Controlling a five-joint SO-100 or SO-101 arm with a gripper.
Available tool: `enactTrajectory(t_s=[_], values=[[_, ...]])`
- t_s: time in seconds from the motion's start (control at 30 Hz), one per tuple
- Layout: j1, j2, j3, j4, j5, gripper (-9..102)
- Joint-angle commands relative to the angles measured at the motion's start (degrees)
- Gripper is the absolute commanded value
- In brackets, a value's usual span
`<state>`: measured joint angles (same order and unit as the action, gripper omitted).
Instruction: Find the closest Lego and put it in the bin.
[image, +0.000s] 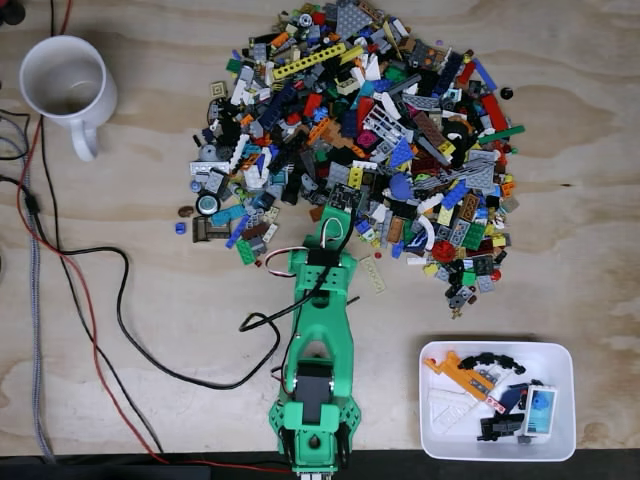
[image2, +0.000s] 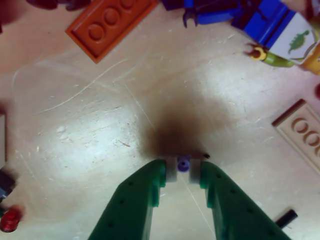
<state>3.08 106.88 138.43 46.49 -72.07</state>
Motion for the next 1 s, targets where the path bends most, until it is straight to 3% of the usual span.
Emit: enactTrajectory(t_s=[0.0,0.53,0.97], values=[[-0.8,0.4,-3.7,-0.1,-0.1,5],[3.8,3.4,-12.7,6.2,-3.7,5],[31.0,14.2,-19.8,9.7,-18.1,5]])
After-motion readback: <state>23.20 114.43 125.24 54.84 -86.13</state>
